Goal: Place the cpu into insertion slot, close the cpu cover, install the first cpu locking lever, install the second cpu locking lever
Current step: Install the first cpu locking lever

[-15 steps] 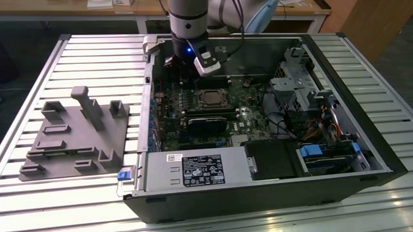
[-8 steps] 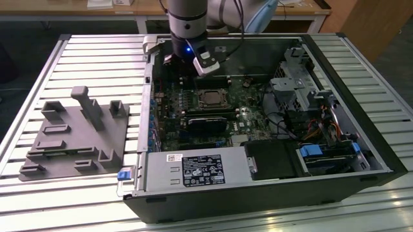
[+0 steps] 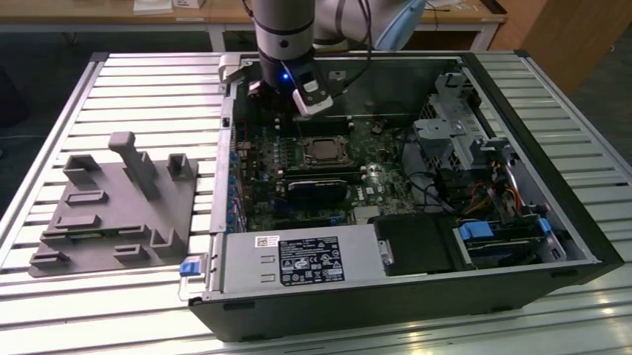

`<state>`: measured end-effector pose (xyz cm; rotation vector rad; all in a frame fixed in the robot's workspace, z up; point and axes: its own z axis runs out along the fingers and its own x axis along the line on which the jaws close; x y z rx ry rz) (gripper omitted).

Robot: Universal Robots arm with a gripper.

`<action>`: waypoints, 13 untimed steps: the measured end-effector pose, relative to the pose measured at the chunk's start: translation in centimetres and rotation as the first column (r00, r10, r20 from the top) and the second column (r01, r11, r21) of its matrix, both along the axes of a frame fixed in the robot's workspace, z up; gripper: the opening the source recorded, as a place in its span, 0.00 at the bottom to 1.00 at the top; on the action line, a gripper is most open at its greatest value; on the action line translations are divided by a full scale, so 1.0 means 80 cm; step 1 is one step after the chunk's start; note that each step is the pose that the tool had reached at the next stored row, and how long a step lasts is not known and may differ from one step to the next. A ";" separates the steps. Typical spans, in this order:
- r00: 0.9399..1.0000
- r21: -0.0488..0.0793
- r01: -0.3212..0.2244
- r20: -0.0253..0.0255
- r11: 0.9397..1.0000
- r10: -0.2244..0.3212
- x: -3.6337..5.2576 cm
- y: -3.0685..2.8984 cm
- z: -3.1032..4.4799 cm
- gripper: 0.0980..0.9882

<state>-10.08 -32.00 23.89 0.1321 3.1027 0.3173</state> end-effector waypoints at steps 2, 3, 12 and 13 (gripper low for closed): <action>1.000 0.015 0.000 0.000 1.000 0.000 0.000 0.0000 0.0000 0.01; 1.000 0.022 0.000 0.000 1.000 0.000 0.000 0.0000 0.0001 0.01; 1.000 0.025 0.000 0.000 1.000 0.000 0.006 0.0000 0.0000 0.01; 1.000 0.025 0.000 0.000 1.000 0.000 0.008 0.0000 0.0000 0.01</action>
